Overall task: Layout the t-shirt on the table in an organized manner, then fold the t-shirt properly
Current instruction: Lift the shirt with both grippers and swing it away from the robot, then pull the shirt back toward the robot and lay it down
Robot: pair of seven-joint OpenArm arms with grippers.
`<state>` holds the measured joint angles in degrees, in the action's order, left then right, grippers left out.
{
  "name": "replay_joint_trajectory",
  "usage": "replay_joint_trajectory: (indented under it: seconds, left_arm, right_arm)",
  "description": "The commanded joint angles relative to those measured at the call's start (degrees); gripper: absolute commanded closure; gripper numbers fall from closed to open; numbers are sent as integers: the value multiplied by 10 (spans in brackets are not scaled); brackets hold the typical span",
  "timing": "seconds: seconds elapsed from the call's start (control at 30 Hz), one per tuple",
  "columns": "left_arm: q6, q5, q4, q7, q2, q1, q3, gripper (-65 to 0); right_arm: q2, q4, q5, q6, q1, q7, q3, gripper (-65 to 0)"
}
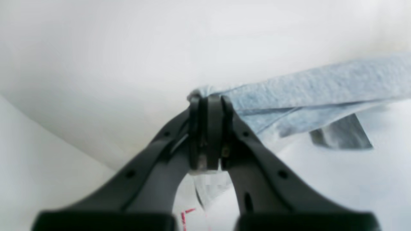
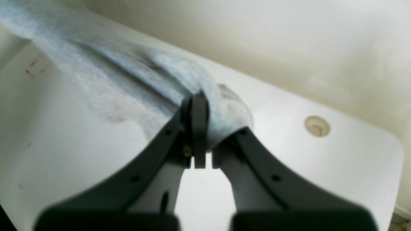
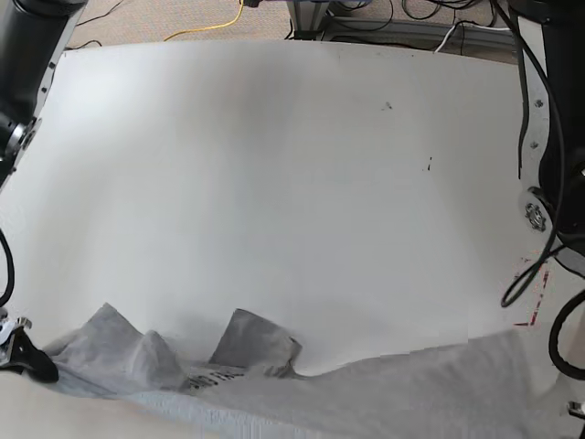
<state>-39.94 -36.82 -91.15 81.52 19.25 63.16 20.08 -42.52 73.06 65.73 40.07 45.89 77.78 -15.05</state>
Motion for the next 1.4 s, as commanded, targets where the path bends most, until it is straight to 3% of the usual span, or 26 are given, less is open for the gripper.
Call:
replay_joint_trajectory:
  seconds: [0.0, 0.17, 0.4, 0.67, 0.9, 1.1, 1.37]
  left_arm:
    - [-1, -14, -28, -15, 8, -25, 12, -4]
    - [-1, -49, -62, -15, 8, -148, 34, -4]
    - [-1, -60, -110, -15, 4, -331, 56, -4]
    - [-1, -69, -159, -15, 3, -512, 84, -4]
    - [-1, -134, -161, -15, 8, -633, 144, -4]
    - [-1, -137, -161, -15, 9, -702, 167, -4]
    - [-1, -143, -164, -15, 27, -701, 179, -4]
  right_arm:
    - [-14, 35, 10, -1, -39, -11, -30, 0]
    - [-5, 84, 10, -1, -167, -1, -91, 0]
    - [51, 160, 9, -1, -344, -1, -159, 0]
    - [109, 222, 9, -1, -491, -1, -182, 0]
    - [150, 266, 5, -1, -569, -1, -193, 0]
    - [173, 276, 5, -1, -608, -1, -193, 0]
    - [180, 298, 5, -1, -595, -4, -195, 0]
